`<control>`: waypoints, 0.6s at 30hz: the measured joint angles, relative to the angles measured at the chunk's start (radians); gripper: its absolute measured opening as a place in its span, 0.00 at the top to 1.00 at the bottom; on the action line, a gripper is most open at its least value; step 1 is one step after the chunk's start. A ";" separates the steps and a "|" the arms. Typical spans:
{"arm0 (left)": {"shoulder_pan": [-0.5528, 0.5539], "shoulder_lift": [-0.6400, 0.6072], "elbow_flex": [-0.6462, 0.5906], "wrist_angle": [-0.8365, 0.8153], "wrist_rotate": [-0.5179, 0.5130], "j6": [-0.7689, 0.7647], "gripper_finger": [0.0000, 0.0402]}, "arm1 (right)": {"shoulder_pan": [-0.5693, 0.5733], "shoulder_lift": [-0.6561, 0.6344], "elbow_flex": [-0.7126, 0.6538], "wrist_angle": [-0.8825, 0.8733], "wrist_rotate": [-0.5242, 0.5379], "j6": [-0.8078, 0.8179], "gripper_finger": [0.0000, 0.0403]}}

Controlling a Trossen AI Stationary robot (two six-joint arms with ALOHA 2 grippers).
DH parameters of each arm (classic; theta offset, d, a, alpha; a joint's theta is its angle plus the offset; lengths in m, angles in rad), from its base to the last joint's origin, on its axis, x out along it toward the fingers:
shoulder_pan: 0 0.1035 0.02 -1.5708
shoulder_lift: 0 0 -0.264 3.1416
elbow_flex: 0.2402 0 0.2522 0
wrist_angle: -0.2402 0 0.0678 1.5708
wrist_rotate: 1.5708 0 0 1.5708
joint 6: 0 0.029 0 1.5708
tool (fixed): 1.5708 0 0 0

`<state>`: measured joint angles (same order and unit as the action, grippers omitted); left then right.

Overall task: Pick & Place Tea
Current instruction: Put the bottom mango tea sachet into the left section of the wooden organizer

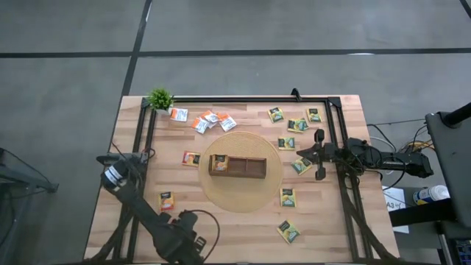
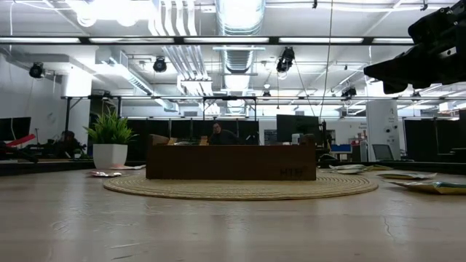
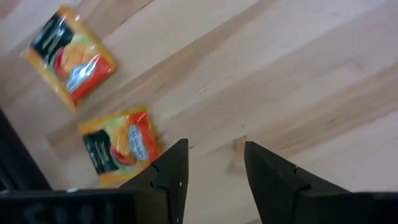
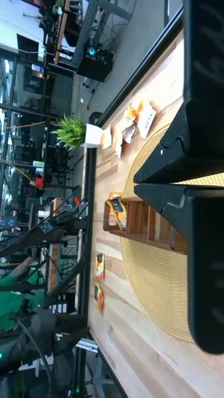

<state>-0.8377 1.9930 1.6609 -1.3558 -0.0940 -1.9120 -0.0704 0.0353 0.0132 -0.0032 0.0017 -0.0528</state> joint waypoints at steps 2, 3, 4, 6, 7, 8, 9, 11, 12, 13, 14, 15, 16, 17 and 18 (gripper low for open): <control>-0.010 0.000 -0.011 -0.001 0.012 -0.045 0.63 | 0.000 0.000 0.000 0.000 0.000 0.000 0.98; -0.014 0.000 -0.020 -0.003 0.025 -0.062 0.63 | 0.000 0.000 0.000 0.000 0.000 0.000 0.98; -0.018 0.000 -0.030 -0.002 0.044 -0.079 0.63 | 0.000 0.000 0.000 0.000 0.000 0.000 0.98; -0.026 0.000 -0.055 0.001 0.079 -0.108 0.63 | 0.000 0.000 0.000 0.000 0.000 0.000 0.98; -0.030 0.000 -0.066 0.001 0.096 -0.117 0.63 | 0.000 0.000 0.000 0.000 0.000 0.000 0.98; -0.033 0.000 -0.077 0.001 0.110 -0.125 0.63 | 0.000 0.000 0.000 0.000 0.000 0.000 0.98; -0.035 0.000 -0.086 0.001 0.120 -0.129 0.63 | 0.000 0.000 0.000 0.000 0.000 0.000 0.98; -0.037 -0.001 -0.104 0.006 0.135 -0.139 0.63 | 0.000 0.000 0.000 0.000 0.000 0.000 0.98; -0.037 -0.002 -0.114 0.014 0.137 -0.143 0.63 | 0.000 0.000 0.000 0.000 0.000 0.000 0.98; -0.037 -0.002 -0.121 0.019 0.139 -0.147 0.63 | 0.000 0.000 0.000 0.000 0.000 0.000 0.98; -0.037 -0.003 -0.129 0.024 0.141 -0.149 0.63 | 0.000 0.000 0.000 0.000 0.000 0.000 0.98; -0.037 -0.003 -0.134 0.023 0.141 -0.150 0.63 | 0.000 0.000 0.000 0.000 0.000 0.000 0.98; -0.036 -0.004 -0.139 0.025 0.141 -0.150 0.63 | 0.000 0.000 0.000 0.000 0.000 0.000 0.98; -0.036 -0.004 -0.144 0.029 0.142 -0.150 0.63 | 0.000 0.000 0.000 0.000 0.000 0.000 0.98; -0.037 -0.004 -0.149 0.029 0.142 -0.151 0.63 | 0.000 0.000 0.000 0.000 0.000 0.000 0.98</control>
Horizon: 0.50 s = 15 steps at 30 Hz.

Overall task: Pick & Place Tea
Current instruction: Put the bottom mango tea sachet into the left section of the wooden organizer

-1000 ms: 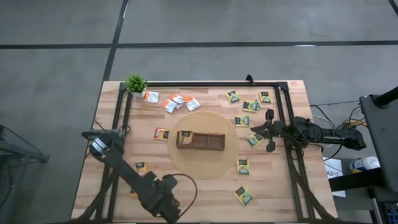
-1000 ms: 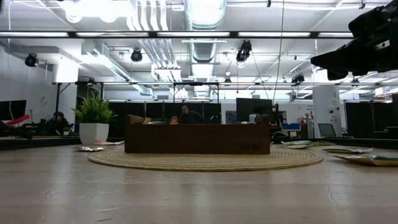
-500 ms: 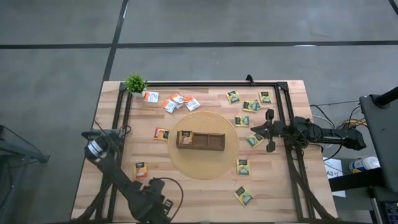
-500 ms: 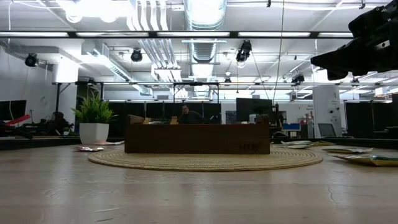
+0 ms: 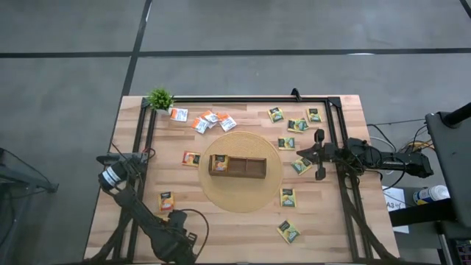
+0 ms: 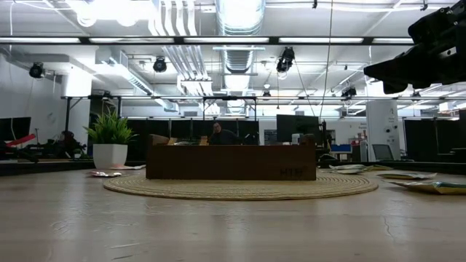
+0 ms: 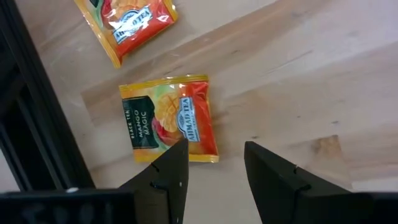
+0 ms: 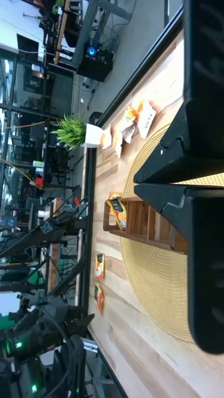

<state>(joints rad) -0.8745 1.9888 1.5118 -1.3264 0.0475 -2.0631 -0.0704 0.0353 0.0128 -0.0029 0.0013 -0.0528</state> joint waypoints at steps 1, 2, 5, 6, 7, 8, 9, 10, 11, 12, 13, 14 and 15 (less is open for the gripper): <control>0.000 0.000 -0.006 0.001 0.003 -0.001 0.63 | 0.000 0.000 0.000 0.000 0.000 0.000 0.98; 0.000 -0.003 -0.016 0.006 0.006 -0.004 0.63 | 0.000 0.000 0.000 0.000 0.000 0.000 0.98; 0.000 -0.015 -0.048 0.022 0.008 -0.008 0.63 | 0.000 0.000 0.000 0.000 0.000 0.000 0.98; 0.000 -0.016 -0.059 0.027 0.011 -0.008 0.63 | 0.000 0.000 0.000 0.000 0.000 0.000 0.98; 0.000 -0.016 -0.069 0.032 0.014 -0.008 0.63 | 0.000 0.000 0.000 0.000 0.000 0.000 0.98; 0.000 -0.016 -0.078 0.039 0.019 -0.008 0.63 | 0.000 0.000 0.000 0.000 0.000 0.000 0.98; 0.000 -0.016 -0.087 0.047 0.024 -0.008 0.63 | 0.000 0.000 0.000 0.000 0.000 0.000 0.98; 0.000 -0.017 -0.098 0.057 0.030 -0.008 0.63 | 0.000 0.000 0.000 0.000 0.000 0.000 0.98; 0.000 -0.017 -0.108 0.071 0.036 -0.008 0.63 | 0.000 0.000 0.000 0.000 0.000 0.000 0.98; 0.000 -0.017 -0.118 0.084 0.040 -0.006 0.63 | 0.000 0.000 0.000 0.000 0.000 0.000 0.98; 0.000 -0.017 -0.128 0.098 0.041 -0.005 0.63 | 0.000 0.000 0.000 0.000 0.000 0.000 0.98; 0.000 -0.017 -0.138 0.105 0.040 -0.004 0.63 | 0.000 0.000 0.000 0.000 0.000 0.000 0.98; 0.000 -0.017 -0.148 0.113 0.041 -0.004 0.63 | 0.000 0.000 0.000 0.000 0.000 0.000 0.98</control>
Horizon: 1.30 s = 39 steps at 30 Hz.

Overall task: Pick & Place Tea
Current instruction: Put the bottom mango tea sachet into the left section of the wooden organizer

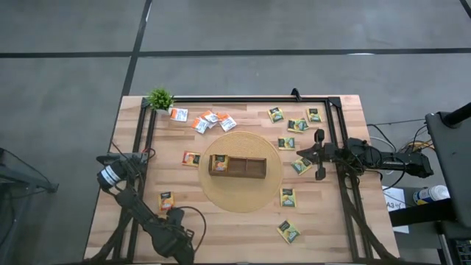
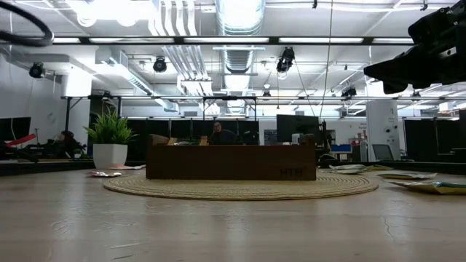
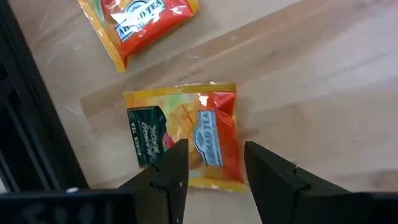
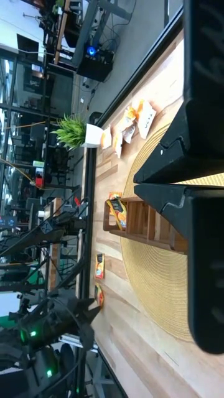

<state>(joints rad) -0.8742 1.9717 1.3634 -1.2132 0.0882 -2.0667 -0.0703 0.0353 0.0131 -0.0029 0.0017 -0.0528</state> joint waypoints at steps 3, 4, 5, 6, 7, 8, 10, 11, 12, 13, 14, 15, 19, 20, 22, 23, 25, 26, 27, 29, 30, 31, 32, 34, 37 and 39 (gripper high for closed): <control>0.000 -0.004 -0.033 0.048 0.001 0.002 0.63 | 0.000 0.000 0.000 0.000 0.000 0.000 0.98; 0.000 -0.011 -0.050 0.072 0.003 0.004 0.63 | 0.000 0.000 0.000 0.000 0.000 0.000 0.98; 0.000 -0.017 -0.062 0.090 0.003 0.005 0.63 | 0.000 0.000 0.000 0.000 0.000 0.000 0.98; 0.000 -0.021 -0.075 0.106 0.004 0.004 0.63 | 0.000 0.000 0.000 0.000 0.000 0.000 0.98; 0.000 -0.028 -0.086 0.119 0.005 0.004 0.63 | 0.000 0.000 0.000 0.000 0.000 0.000 0.98; 0.000 -0.033 -0.094 0.128 0.005 0.004 0.63 | 0.000 0.000 0.000 0.000 0.000 0.000 0.98; 0.000 -0.045 -0.111 0.146 0.007 -0.002 0.65 | 0.000 0.000 0.000 0.000 0.000 0.000 0.98; 0.000 -0.052 -0.116 0.153 0.007 -0.005 0.67 | 0.000 0.000 0.000 0.000 0.000 0.000 0.98; 0.000 -0.059 -0.120 0.157 0.007 -0.005 0.69 | 0.000 0.000 0.000 0.000 0.000 0.000 0.98; 0.000 -0.067 -0.123 0.158 0.005 -0.008 0.72 | 0.000 0.000 0.000 0.000 0.000 0.000 0.98; 0.000 -0.071 -0.125 0.160 0.004 -0.011 0.76 | 0.000 0.000 0.000 0.000 0.000 0.000 0.98; 0.000 -0.076 -0.126 0.163 0.004 -0.011 0.80 | 0.000 0.000 0.000 0.000 0.000 0.000 0.98; 0.000 -0.080 -0.115 0.159 0.005 0.013 0.96 | 0.000 0.000 0.000 0.000 0.000 0.000 0.98; 0.000 -0.080 -0.112 0.162 0.005 0.028 0.97 | 0.000 0.000 0.000 0.000 0.000 0.000 0.98; 0.000 -0.080 -0.103 0.167 -0.003 0.065 0.98 | 0.000 0.000 0.000 0.000 0.000 0.000 0.98; 0.000 -0.080 -0.096 0.167 -0.018 0.088 0.98 | 0.000 0.000 0.000 0.000 0.000 0.000 0.98; 0.001 -0.080 -0.079 0.167 -0.053 0.131 0.98 | 0.000 0.000 0.000 0.000 0.000 0.000 0.98; 0.002 -0.080 -0.069 0.167 -0.078 0.155 0.99 | 0.000 0.000 0.000 0.000 0.000 0.000 0.98; 0.004 -0.080 -0.059 0.167 -0.105 0.181 0.99 | 0.000 0.000 0.000 0.000 0.000 0.000 0.98; 0.010 -0.080 -0.039 0.166 -0.167 0.238 0.99 | 0.000 0.000 0.000 0.000 0.000 0.000 0.98; 0.016 -0.081 -0.029 0.165 -0.202 0.269 0.99 | 0.000 0.000 0.000 0.000 0.000 0.000 0.98; 0.021 -0.081 -0.018 0.163 -0.233 0.305 0.99 | 0.000 0.000 0.000 0.000 0.000 0.000 0.98; 0.028 -0.081 -0.008 0.162 -0.264 0.346 0.99 | 0.000 0.000 0.000 0.000 0.000 0.000 0.98; 0.045 -0.081 0.012 0.159 -0.331 0.422 0.99 | 0.000 0.000 0.000 0.000 0.000 0.000 0.98; 0.081 -0.081 0.037 0.159 -0.427 0.543 1.00 | 0.000 0.000 0.000 0.000 0.000 0.000 0.98; 0.111 -0.082 0.051 0.158 -0.484 0.628 1.00 | 0.000 0.000 0.000 0.000 0.000 0.000 0.98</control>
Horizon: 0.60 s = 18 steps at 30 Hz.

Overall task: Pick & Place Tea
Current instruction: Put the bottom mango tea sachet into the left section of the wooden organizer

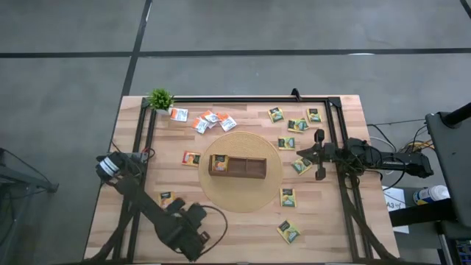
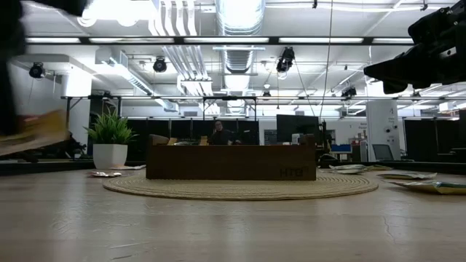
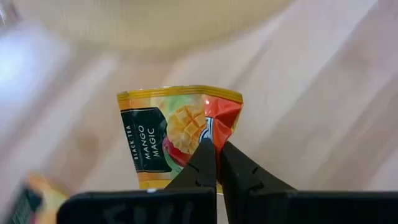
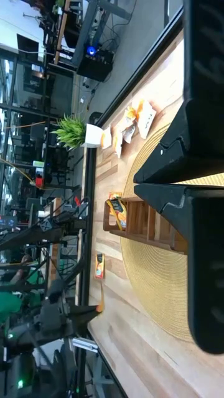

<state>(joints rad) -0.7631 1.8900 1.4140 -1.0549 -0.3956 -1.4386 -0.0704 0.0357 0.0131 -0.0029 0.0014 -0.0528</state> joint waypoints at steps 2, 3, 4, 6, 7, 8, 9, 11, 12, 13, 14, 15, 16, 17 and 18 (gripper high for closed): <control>0.032 0.000 0.011 0.001 -0.041 0.085 1.00 | 0.000 0.000 0.000 0.000 0.000 0.000 0.98; 0.049 0.000 0.016 0.000 -0.057 0.128 1.00 | 0.000 0.000 0.000 0.000 0.000 0.000 0.98; 0.066 0.000 0.020 -0.002 -0.071 0.170 1.00 | 0.000 0.000 0.000 0.000 0.000 0.000 0.98; 0.100 0.000 0.025 -0.001 -0.096 0.249 1.00 | 0.000 0.000 0.000 0.000 0.000 0.000 0.98; 0.118 0.000 0.027 -0.001 -0.102 0.284 1.00 | 0.000 0.000 0.000 0.000 0.000 0.000 0.98; 0.135 0.000 0.029 -0.001 -0.105 0.320 1.00 | 0.000 0.000 0.000 0.000 0.000 0.000 0.98; 0.151 0.000 0.030 -0.001 -0.106 0.355 1.00 | 0.000 0.000 0.000 0.000 0.000 0.000 0.98; 0.180 0.000 0.030 -0.001 -0.118 0.418 1.00 | 0.000 0.000 0.000 0.000 0.000 0.000 0.98; 0.192 0.000 0.030 -0.001 -0.125 0.453 1.00 | 0.000 0.000 0.000 0.000 0.000 0.000 0.98; 0.203 0.000 0.030 -0.001 -0.137 0.485 1.00 | 0.000 0.000 0.000 0.000 0.000 0.000 0.98; 0.212 0.000 0.030 -0.001 -0.144 0.517 1.00 | 0.000 0.000 0.000 0.000 0.000 0.000 0.98; 0.218 0.000 0.030 -0.001 -0.157 0.548 1.00 | 0.000 0.000 0.000 0.000 0.000 0.000 0.98; 0.224 0.000 0.030 -0.001 -0.174 0.576 1.00 | 0.000 0.000 0.000 0.000 0.000 0.000 0.98; 0.228 0.000 0.030 -0.002 -0.193 0.603 1.00 | 0.000 0.000 0.000 0.000 0.000 0.000 0.98; 0.232 0.000 0.030 -0.002 -0.216 0.628 1.00 | 0.000 0.000 0.000 0.000 0.000 0.000 0.98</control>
<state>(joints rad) -0.5308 1.8896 1.4437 -1.0574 -0.6118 -0.8106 -0.0704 0.0357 0.0128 -0.0029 0.0013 -0.0528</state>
